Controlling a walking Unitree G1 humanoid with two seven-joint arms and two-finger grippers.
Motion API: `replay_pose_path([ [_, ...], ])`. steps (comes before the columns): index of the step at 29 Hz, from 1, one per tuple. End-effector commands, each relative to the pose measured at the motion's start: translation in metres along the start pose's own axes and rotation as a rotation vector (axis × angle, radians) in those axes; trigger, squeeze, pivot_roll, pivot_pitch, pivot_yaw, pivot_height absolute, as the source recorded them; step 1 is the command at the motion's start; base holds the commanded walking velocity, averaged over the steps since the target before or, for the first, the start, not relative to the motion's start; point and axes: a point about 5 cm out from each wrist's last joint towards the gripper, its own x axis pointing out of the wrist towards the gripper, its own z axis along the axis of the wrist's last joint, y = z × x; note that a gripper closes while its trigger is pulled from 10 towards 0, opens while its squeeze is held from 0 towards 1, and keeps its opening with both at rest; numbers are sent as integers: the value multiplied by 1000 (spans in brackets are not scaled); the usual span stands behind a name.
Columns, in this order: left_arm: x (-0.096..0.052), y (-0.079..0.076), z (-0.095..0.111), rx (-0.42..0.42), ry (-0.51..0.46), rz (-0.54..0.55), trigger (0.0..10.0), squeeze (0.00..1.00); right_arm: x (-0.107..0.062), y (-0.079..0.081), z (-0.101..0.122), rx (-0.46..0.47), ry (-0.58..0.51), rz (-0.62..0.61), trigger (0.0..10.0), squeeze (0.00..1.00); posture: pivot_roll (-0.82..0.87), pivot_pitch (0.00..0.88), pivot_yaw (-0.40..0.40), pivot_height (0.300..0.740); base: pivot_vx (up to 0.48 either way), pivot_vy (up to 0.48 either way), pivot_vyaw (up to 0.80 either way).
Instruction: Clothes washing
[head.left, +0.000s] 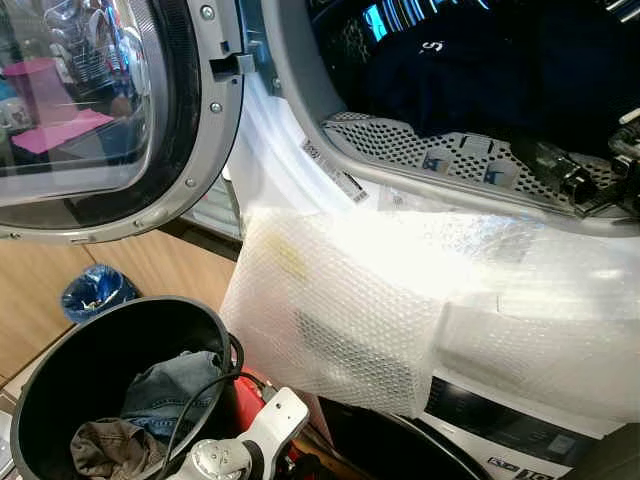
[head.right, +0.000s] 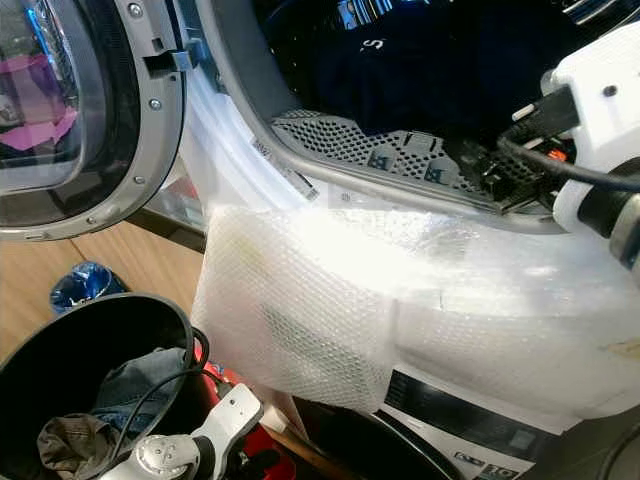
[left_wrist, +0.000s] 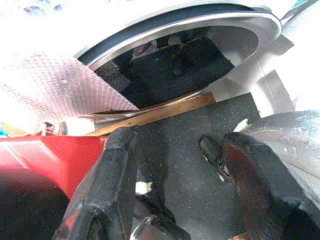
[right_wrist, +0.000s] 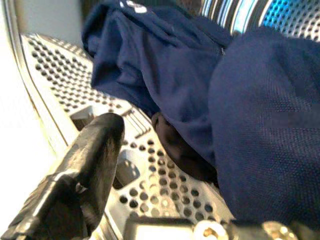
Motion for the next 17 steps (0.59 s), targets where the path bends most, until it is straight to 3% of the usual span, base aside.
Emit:
replay_pose_path([
  [1,-2,4,-5,-1,18,25,10000,0,-10,1,17,-159,-115,13,10000,0,-137,132,31,740,0,0,0],
  [4,-1,4,-5,1,18,25,10000,0,-10,-2,17,-169,-124,-7,10000,0,-137,130,29,740,0,0,0],
  [7,-1,4,-4,2,14,25,10000,0,-11,-1,13,-310,-135,-6,10000,0,-138,128,27,740,0,0,0],
  [11,0,4,-4,1,13,25,10000,0,-11,5,12,-358,-139,30,10000,0,-136,126,26,740,0,0,0],
  [17,2,3,-2,3,10,25,10000,0,-7,31,22,-335,-315,256,10000,0,-139,116,25,740,0,0,0],
])
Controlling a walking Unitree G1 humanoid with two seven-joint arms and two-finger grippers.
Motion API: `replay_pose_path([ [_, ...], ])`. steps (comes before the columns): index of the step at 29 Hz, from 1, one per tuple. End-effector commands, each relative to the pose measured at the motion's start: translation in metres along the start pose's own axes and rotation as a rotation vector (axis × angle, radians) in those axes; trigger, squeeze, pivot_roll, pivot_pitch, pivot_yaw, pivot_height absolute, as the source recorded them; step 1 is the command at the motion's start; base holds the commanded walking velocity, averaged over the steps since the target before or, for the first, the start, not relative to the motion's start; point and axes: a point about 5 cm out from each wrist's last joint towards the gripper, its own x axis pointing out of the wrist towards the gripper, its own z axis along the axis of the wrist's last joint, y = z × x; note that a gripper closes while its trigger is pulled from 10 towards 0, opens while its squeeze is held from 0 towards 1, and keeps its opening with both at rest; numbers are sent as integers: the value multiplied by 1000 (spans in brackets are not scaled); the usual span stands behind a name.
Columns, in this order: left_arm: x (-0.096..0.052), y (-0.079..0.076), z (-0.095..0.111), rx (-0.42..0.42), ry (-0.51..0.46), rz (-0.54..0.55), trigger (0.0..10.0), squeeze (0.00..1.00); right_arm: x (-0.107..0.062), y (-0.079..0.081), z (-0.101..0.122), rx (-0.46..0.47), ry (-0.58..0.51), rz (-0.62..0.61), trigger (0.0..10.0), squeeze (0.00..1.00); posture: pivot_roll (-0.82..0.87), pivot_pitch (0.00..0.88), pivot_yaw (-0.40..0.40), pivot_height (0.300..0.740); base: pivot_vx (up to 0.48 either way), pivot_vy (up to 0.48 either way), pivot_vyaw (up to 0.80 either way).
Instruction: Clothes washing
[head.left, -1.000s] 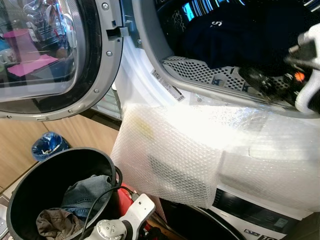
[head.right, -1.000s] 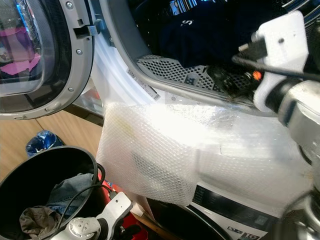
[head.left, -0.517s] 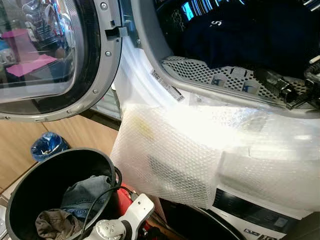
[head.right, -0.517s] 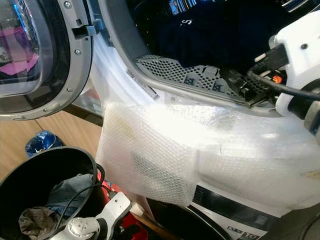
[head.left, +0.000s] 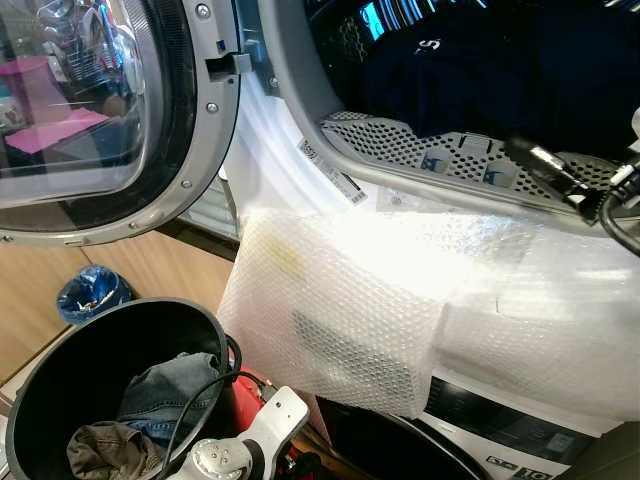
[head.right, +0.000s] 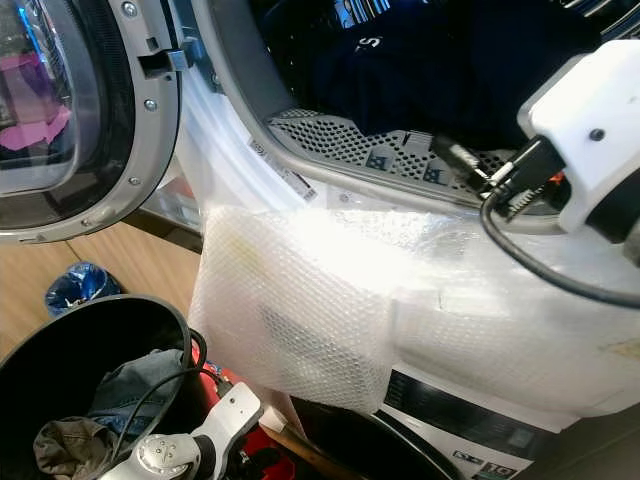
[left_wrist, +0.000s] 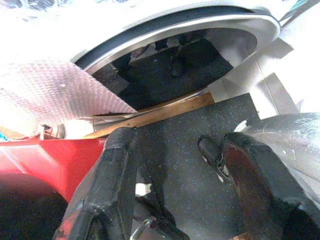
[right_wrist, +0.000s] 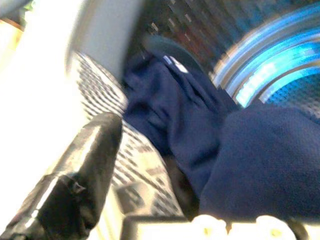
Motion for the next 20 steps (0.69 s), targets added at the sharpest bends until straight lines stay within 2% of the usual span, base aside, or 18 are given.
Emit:
replay_pose_path([
  [1,1,3,-1,12,5,19,10000,0,6,13,13,-25,-108,134,10000,0,-139,116,25,740,0,0,0],
  [2,2,3,1,14,1,19,10000,0,14,21,13,-29,-164,228,10000,0,-135,111,22,740,0,0,0],
  [3,2,3,1,14,1,19,10000,0,14,21,13,-29,-164,228,10000,0,-135,111,22,740,0,0,0],
  [5,3,4,3,14,-7,25,10000,0,25,22,9,-43,-199,302,10000,0,-115,100,17,740,0,0,0],
  [8,3,6,5,10,-14,39,10000,0,57,5,-2,-58,-231,371,10000,0,-108,96,12,740,0,0,0],
  [9,2,6,5,9,-14,40,10000,0,63,1,-3,-56,-241,377,10000,0,-108,96,12,740,0,0,0],
  [13,2,6,4,5,-14,47,10000,0,100,-22,-1,-18,-252,307,10000,0,-108,96,12,740,0,0,0],
  [14,1,5,4,2,-14,49,10000,0,115,-31,3,-27,-240,229,10000,0,-108,96,12,740,0,0,0],
  [16,1,5,4,2,-14,49,10000,0,125,-43,5,-51,-197,86,10000,0,-108,96,12,740,0,0,0],
  [17,1,5,3,1,-15,51,10000,0,133,-65,4,-103,-76,-181,10000,0,-108,96,12,740,0,0,0],
  [18,1,5,3,1,-15,51,10000,0,133,-65,4,-103,-76,-181,10000,0,-108,96,12,740,0,0,0],
  [19,1,5,3,0,-15,53,10000,0,135,-82,4,-160,3,-376,10000,0,-108,96,12,740,0,0,0],
  [20,1,4,3,-5,-18,58,10000,0,124,-115,2,-35,53,-610,10000,0,-93,107,0,740,0,0,0],
])
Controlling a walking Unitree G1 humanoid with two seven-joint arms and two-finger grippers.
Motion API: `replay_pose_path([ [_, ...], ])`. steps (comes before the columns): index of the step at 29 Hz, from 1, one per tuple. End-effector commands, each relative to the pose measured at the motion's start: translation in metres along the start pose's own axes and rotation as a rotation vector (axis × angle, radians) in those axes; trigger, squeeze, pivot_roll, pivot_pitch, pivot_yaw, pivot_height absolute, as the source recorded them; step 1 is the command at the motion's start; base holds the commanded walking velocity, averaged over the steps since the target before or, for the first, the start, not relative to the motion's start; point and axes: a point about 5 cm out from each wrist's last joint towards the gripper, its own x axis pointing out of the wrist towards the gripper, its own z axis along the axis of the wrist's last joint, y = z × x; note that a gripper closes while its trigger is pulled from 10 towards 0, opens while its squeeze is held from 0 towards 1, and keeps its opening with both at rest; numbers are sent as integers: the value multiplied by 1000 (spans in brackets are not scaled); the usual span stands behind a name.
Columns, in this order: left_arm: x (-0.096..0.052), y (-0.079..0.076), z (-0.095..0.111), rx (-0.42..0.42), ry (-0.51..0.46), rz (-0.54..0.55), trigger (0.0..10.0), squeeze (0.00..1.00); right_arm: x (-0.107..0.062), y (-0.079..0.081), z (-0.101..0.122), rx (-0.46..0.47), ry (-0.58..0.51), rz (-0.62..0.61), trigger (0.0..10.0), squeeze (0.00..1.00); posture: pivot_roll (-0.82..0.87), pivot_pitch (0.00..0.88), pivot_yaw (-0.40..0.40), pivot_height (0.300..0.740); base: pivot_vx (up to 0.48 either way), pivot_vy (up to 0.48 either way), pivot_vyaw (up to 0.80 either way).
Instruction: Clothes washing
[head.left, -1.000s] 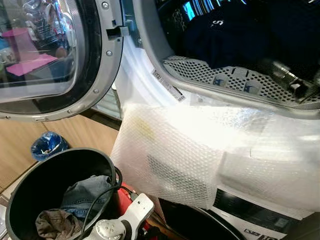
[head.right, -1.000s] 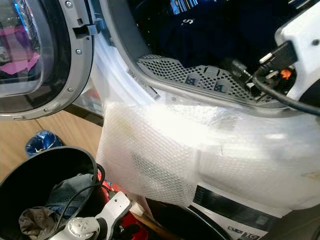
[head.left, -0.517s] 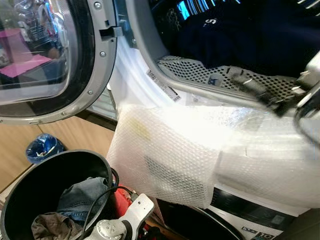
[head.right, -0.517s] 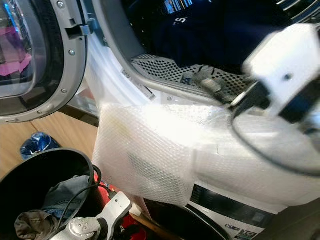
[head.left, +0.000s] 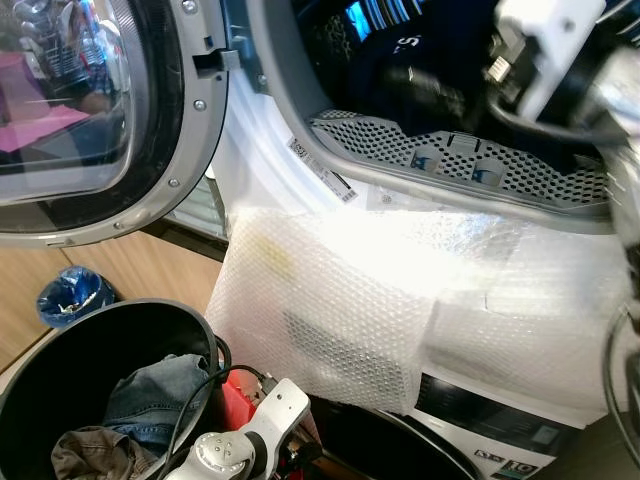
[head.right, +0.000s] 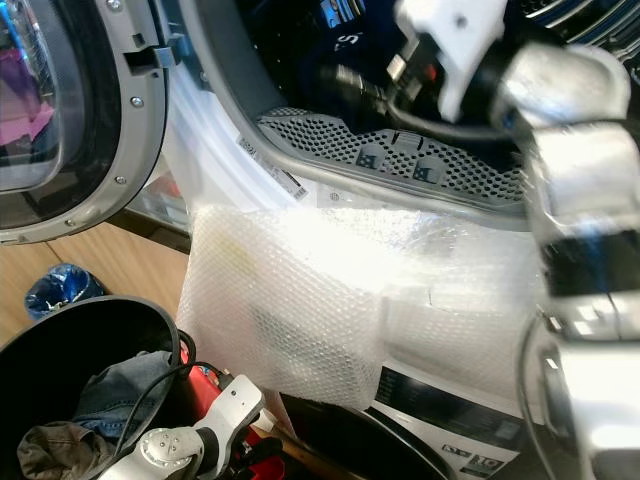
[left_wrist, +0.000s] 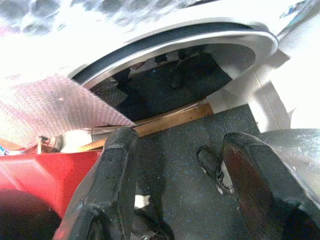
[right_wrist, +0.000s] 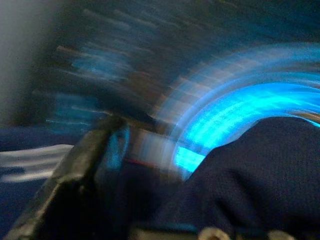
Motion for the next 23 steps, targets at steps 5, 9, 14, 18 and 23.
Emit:
replay_pose_path([
  [5,-1,0,-5,0,15,25,10000,0,-6,-35,-11,175,31,-147,10000,0,-95,110,1,740,0,0,0],
  [9,-1,0,-5,4,20,19,10000,0,-13,-3,-22,260,76,35,10000,0,-101,111,7,740,0,0,0],
  [14,-1,0,-6,6,24,17,10000,0,-30,29,-37,294,189,179,10000,0,-106,109,10,740,0,0,0],
  [18,-2,-1,-6,7,26,12,10000,0,-55,33,-32,439,190,240,10000,0,-114,114,13,740,0,0,0],
  [23,-1,-1,-7,7,30,7,10000,0,-76,10,-14,635,158,228,10000,0,-128,117,16,740,0,0,0],
])
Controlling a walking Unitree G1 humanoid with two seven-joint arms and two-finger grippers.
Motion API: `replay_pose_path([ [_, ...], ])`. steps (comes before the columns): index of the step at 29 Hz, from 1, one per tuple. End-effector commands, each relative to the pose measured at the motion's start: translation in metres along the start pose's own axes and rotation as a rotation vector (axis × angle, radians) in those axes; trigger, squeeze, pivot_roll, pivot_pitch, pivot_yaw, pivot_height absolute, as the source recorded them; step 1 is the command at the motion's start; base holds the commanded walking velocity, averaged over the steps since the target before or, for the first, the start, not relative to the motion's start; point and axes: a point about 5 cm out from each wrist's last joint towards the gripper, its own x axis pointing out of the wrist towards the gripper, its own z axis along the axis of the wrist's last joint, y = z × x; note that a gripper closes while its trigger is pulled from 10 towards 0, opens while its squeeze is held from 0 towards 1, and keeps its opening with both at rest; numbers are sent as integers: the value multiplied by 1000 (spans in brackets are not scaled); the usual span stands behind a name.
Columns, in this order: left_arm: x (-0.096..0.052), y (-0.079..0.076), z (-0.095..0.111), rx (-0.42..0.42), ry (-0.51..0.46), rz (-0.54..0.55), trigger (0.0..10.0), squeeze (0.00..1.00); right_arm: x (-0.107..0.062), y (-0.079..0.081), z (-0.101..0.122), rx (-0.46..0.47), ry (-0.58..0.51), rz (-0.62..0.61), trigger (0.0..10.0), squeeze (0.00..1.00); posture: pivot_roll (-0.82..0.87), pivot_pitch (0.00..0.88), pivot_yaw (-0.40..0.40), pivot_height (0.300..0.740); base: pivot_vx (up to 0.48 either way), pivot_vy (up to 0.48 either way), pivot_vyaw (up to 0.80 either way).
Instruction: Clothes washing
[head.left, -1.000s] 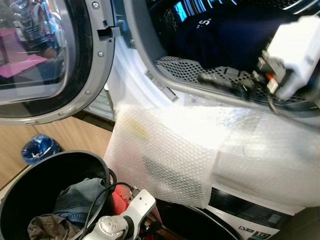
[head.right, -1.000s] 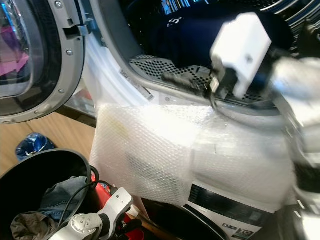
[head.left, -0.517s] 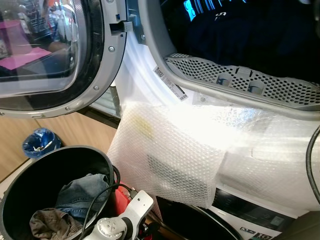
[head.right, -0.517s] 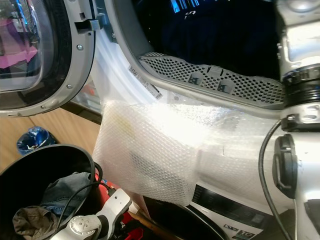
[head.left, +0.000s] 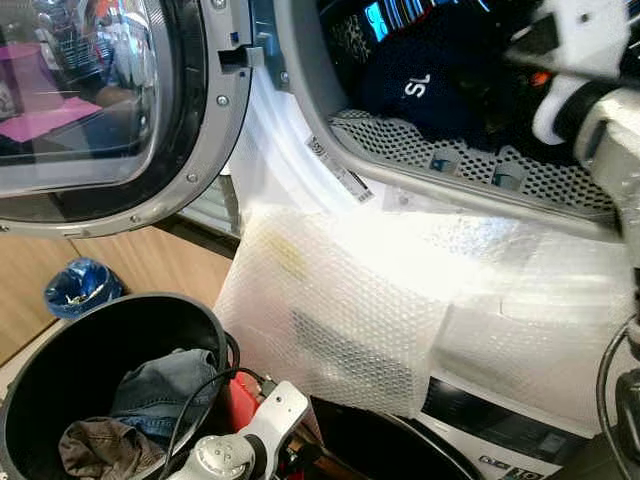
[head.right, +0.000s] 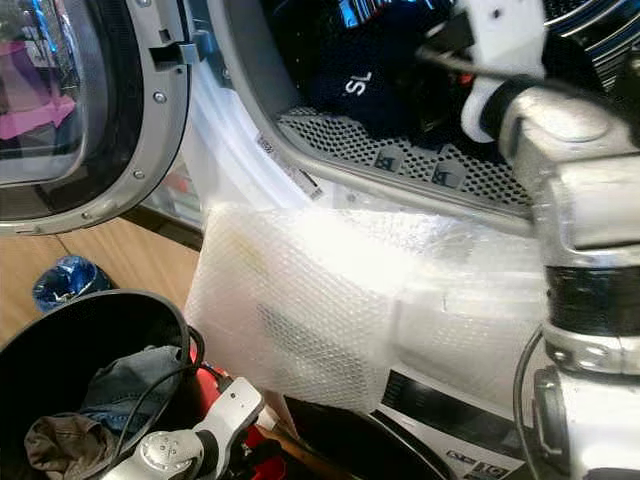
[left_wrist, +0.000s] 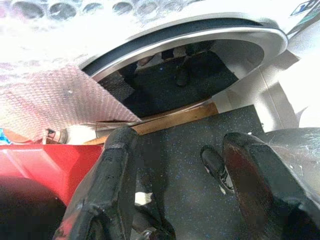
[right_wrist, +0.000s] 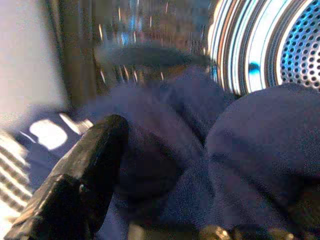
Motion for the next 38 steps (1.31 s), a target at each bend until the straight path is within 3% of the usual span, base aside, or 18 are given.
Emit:
replay_pose_path([
  [1,0,-2,-4,2,19,-9,10000,0,-11,-1,10,51,-22,20,10000,0,-128,117,16,740,0,0,0],
  [3,1,-2,-4,4,19,-10,10000,0,-16,-1,11,82,-17,34,10000,0,-132,118,15,740,0,0,0],
  [10,2,-3,-3,9,20,-14,10000,0,-43,3,-22,-74,158,-21,10000,0,-137,119,14,740,0,0,0],
  [13,1,-3,-4,10,22,-14,10000,0,-55,6,-30,-93,204,-7,10000,0,-133,118,15,740,0,0,0],
  [16,1,-1,-4,10,24,-10,10000,0,-73,9,-27,-191,176,52,10000,0,-136,118,17,740,0,0,0],
  [24,2,-2,-4,20,24,-17,10000,0,-79,13,-16,-183,-3,103,10000,0,-144,119,19,740,0,0,0],
  [27,1,-3,-4,18,23,-17,10000,0,-81,12,-17,-173,-2,117,10000,0,-135,122,19,740,0,0,0],
  [34,-1,-2,-6,16,28,-14,10000,0,-91,12,-20,-248,15,165,10000,0,-134,126,20,740,0,0,0],
  [37,1,-4,-5,16,27,-22,10000,0,-108,7,-25,-374,90,194,10000,0,-137,125,19,740,0,0,0],
  [38,1,-4,-5,16,27,-22,10000,0,-108,7,-25,-374,90,194,10000,0,-137,125,19,740,0,0,0],
])
